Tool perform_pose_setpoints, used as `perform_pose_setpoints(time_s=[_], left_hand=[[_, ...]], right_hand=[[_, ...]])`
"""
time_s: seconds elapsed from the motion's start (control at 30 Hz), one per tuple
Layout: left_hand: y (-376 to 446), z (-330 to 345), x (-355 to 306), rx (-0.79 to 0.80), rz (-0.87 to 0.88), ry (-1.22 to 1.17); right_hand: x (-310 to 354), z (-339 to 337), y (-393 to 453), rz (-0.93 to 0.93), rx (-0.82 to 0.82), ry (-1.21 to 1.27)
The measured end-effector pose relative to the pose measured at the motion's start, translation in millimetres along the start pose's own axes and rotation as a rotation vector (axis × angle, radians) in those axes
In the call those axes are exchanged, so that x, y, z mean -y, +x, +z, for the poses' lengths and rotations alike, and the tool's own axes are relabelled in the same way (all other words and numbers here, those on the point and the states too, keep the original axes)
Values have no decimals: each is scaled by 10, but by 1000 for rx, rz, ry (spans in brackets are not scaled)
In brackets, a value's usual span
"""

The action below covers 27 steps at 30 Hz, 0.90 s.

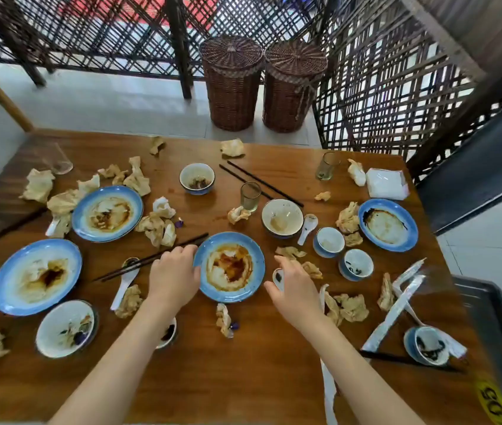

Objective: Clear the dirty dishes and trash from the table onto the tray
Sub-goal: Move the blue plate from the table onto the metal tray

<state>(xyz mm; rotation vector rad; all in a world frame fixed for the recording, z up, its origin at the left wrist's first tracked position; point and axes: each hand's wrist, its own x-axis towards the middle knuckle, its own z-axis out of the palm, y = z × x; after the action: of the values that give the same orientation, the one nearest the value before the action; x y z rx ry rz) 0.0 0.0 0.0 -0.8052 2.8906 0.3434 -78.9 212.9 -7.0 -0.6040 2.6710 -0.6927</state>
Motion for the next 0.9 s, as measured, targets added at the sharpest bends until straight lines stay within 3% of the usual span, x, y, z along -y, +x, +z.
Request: perform_pose_setpoints(time_s=[0.23, 0.53, 0.67, 0.9], left_hand=[[220, 220, 2, 137, -175, 117], [412, 384, -14, 193, -226, -10], [471, 392, 14, 156, -302, -8], [480, 483, 109, 193, -353, -235]], right_hand=[[-169, 248, 318, 130, 135, 53], [-261, 557, 576, 353, 222, 191], [-278, 623, 639, 441, 228, 304], [-243, 727, 685, 510, 122, 284]])
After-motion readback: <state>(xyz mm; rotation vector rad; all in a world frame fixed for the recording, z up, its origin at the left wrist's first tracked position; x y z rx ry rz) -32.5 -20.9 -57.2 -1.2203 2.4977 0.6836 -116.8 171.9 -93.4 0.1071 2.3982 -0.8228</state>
